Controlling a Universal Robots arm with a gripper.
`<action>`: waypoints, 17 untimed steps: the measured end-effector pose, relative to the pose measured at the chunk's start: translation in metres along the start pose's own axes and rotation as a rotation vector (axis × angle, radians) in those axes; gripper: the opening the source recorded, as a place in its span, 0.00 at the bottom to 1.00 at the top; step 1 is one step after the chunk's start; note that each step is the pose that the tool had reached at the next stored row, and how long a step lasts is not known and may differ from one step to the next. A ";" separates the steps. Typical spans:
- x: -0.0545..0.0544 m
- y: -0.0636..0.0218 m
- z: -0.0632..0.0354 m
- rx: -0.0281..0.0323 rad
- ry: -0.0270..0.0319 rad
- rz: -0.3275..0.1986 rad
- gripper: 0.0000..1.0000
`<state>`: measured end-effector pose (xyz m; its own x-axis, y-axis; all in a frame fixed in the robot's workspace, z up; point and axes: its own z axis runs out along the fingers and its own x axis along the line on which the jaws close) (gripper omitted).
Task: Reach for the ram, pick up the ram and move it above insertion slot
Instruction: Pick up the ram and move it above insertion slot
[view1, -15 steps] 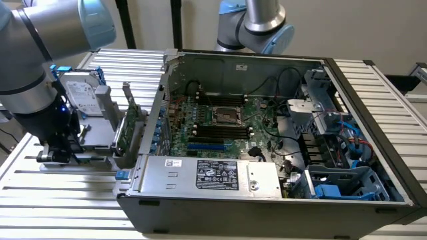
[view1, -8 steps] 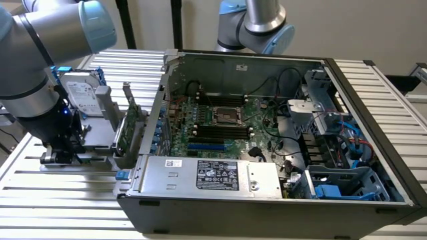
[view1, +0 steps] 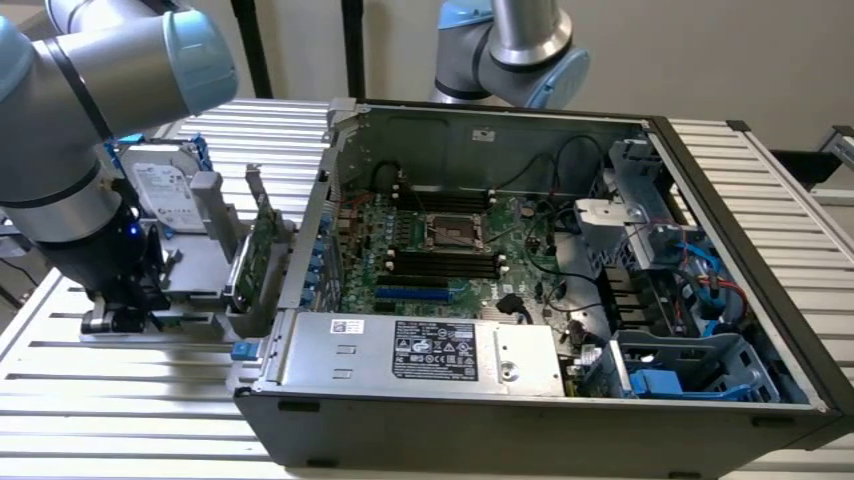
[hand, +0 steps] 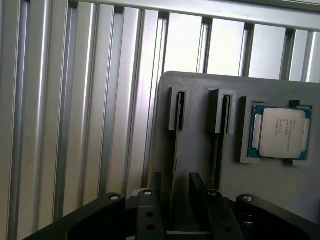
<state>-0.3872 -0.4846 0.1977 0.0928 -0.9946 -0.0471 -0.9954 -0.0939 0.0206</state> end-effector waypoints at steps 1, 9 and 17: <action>0.000 -0.0007 0.0004 -0.0005 -0.0014 0.000 0.36; 0.001 -0.0013 0.0016 -0.0046 -0.0060 0.000 0.28; 0.001 -0.0014 0.0018 -0.0046 -0.0062 0.002 0.14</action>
<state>-0.3858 -0.4849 0.1958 0.0911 -0.9944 -0.0532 -0.9954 -0.0925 0.0253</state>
